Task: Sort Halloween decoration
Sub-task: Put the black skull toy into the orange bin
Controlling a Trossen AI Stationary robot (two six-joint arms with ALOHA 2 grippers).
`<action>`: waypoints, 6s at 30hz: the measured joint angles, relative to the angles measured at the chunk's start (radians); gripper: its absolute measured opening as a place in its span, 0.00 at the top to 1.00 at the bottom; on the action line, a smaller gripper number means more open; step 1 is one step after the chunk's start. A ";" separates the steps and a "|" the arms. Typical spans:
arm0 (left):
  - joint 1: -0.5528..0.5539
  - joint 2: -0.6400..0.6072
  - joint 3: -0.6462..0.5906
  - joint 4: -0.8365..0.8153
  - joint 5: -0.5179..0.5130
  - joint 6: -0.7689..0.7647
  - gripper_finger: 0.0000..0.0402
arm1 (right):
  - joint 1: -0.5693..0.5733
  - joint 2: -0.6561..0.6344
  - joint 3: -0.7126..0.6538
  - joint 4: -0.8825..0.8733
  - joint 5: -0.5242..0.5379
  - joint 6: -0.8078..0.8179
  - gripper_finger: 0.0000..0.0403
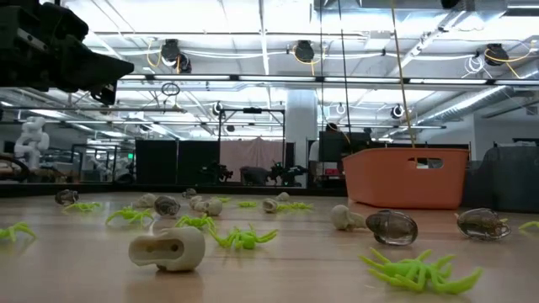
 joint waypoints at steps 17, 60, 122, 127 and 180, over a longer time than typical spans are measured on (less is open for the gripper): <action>0.000 0.000 0.000 0.015 0.000 0.000 1.00 | 0.000 0.116 0.200 -0.102 0.000 0.000 1.00; 0.002 0.483 0.682 -0.227 -0.038 0.035 1.00 | 0.002 0.311 -0.103 0.066 0.000 0.038 1.00; 0.240 1.407 0.744 -0.362 -0.284 0.166 0.59 | 0.140 0.644 -0.559 1.166 0.077 0.053 1.00; 0.270 1.481 0.744 -0.359 -0.236 0.187 0.59 | 0.140 0.725 -0.559 1.242 0.077 0.104 1.00; 0.294 1.611 0.742 -0.308 -0.176 0.169 0.98 | 0.140 0.797 -0.557 1.294 0.079 0.169 1.00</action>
